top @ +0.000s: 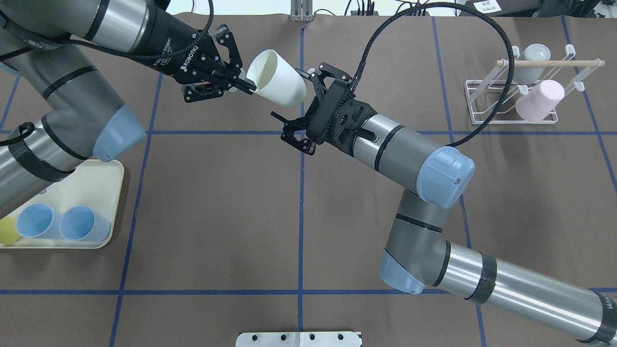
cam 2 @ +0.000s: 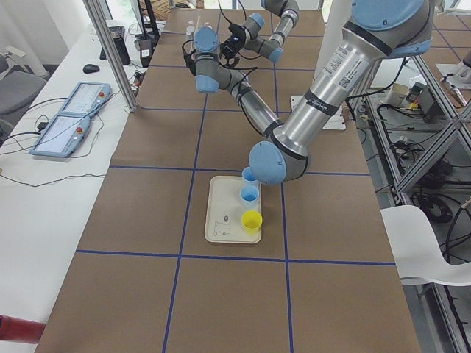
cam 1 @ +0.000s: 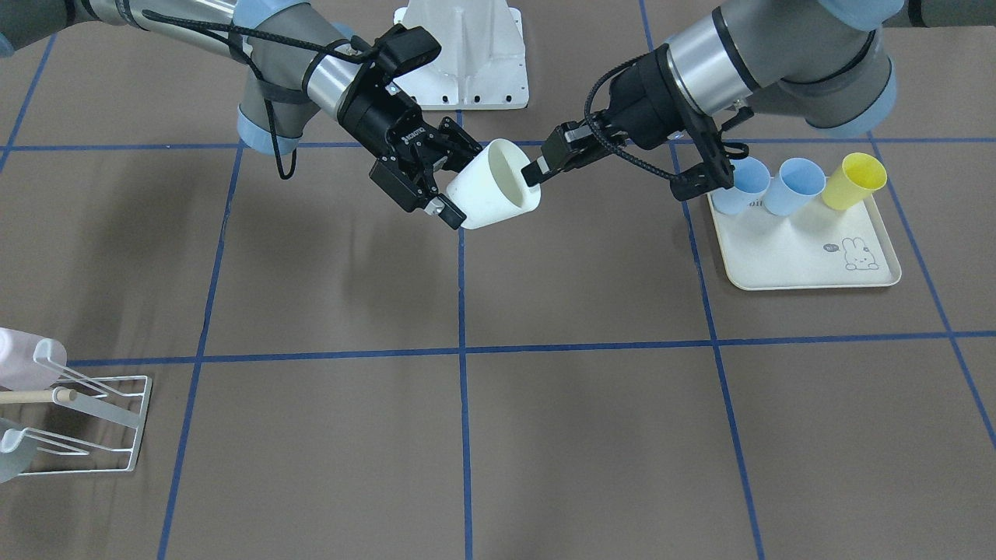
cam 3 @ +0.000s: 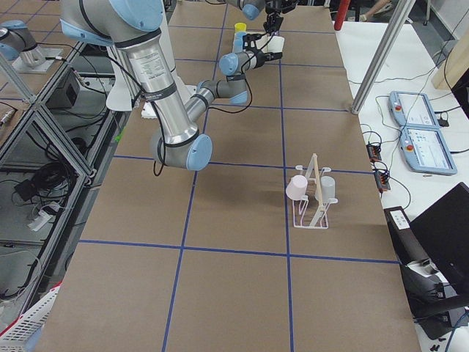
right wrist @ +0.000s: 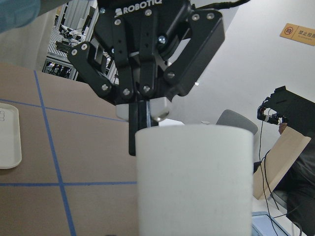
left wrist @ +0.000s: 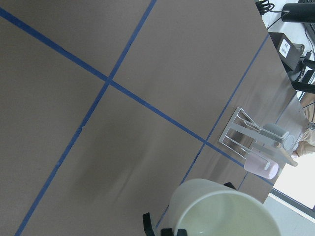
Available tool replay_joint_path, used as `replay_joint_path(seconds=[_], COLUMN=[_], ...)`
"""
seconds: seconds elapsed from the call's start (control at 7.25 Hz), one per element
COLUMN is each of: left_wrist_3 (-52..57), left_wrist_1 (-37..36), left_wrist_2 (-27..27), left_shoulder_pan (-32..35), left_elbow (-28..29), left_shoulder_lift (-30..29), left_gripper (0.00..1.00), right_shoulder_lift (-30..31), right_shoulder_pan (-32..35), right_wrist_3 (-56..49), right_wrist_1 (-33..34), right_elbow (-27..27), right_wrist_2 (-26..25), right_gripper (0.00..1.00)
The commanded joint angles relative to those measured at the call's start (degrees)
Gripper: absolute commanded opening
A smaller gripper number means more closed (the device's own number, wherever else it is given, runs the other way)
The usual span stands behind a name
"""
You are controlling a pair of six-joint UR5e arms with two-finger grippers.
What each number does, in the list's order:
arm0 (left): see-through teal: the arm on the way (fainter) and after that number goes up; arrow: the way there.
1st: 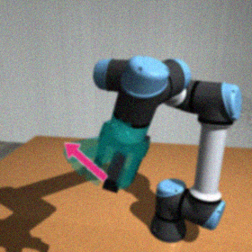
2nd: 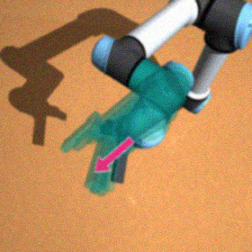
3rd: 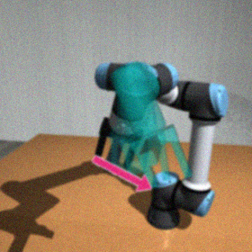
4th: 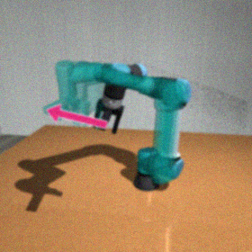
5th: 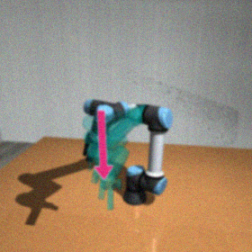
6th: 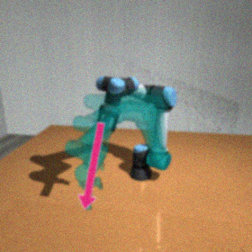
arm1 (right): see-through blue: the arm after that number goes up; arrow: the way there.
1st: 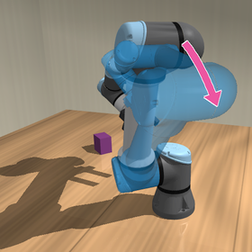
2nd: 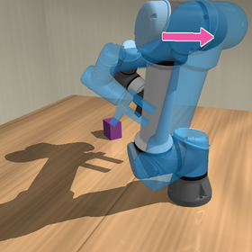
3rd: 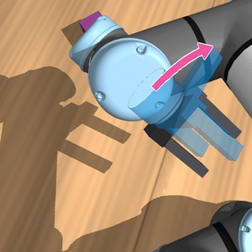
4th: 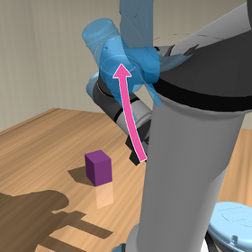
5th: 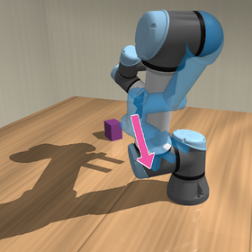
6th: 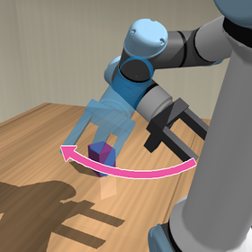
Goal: Transfer IKEA cup to right arm and place on rack
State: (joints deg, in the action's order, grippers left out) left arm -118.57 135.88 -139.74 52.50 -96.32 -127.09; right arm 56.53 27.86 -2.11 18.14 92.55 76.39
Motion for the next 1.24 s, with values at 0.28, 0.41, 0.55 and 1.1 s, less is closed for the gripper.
replay_joint_path(seconds=[0.28, 0.41, 0.55, 1.1], left_wrist_3=[0.18, 0.18, 0.53, 3.87], left_wrist_1=[0.09, 0.18, 0.61, 0.27], left_wrist_2=[0.0, 0.0, 0.0, 0.17], left_shoulder_pan=[-0.03, -0.03, -0.03, 1.2], left_elbow=[-0.01, -0.01, -0.01, -0.01], left_shoulder_lift=[0.0, 0.0, 0.0, 0.61], left_gripper=[0.0, 0.35, 0.99, 1.0], right_shoulder_lift=[0.6, 0.77, 0.77, 2.0], right_shoulder_pan=[-0.09, -0.09, -0.09, 0.17], right_wrist_3=[0.0, 0.0, 0.0, 1.22], right_wrist_1=[0.05, 0.05, 0.14, 1.97], right_elbow=[0.44, 0.44, 0.44, 0.79], right_wrist_2=[-3.17, -3.17, -3.17, -3.17], right_gripper=[0.65, 0.65, 0.65, 0.58])
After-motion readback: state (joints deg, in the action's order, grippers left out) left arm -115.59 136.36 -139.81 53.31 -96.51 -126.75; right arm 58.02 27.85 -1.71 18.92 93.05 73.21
